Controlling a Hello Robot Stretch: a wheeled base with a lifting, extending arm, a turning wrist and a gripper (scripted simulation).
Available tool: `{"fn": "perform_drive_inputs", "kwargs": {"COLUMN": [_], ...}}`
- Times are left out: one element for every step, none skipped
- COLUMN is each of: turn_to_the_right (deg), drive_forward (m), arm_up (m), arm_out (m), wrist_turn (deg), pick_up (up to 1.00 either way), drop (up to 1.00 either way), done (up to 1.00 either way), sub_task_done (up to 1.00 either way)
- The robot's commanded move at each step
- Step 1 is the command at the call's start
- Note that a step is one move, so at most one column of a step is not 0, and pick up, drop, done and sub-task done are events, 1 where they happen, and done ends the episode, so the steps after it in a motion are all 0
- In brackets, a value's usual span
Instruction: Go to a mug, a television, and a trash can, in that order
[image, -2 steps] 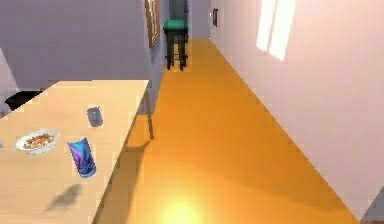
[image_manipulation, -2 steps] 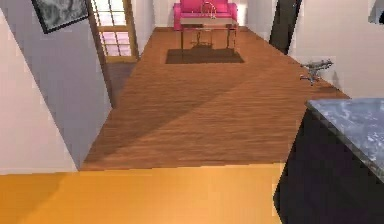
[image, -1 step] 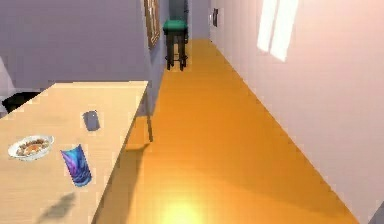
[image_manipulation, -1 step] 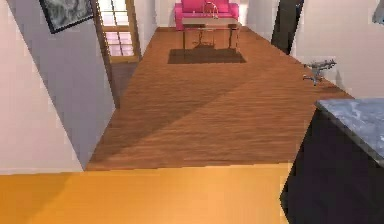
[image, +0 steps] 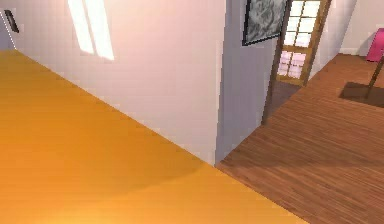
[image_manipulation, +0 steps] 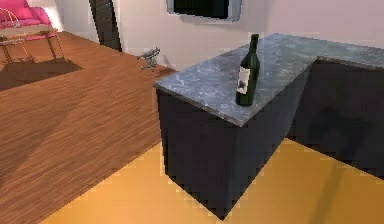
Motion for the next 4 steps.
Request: {"fn": "perform_drive_inputs", "kwargs": {"turn_to_the_right": [12.0,0.0,-45.0,-21.0], "drive_forward": [0.0,0.3,0.0,0.0], "arm_up": [0.0,0.0,0.0,0.0], "arm_out": [0.0,0.0,0.0,0.0], "wrist_turn": [0.0,0.0,0.0,0.0], "pick_up": [0.0,0.0,0.0,0.0], "drop": [0.0,0.0,0.0,0.0], "done": [0.0,0.0,0.0,0.0], "sub_task_done": [0.0,0.0,0.0,0.0]}}
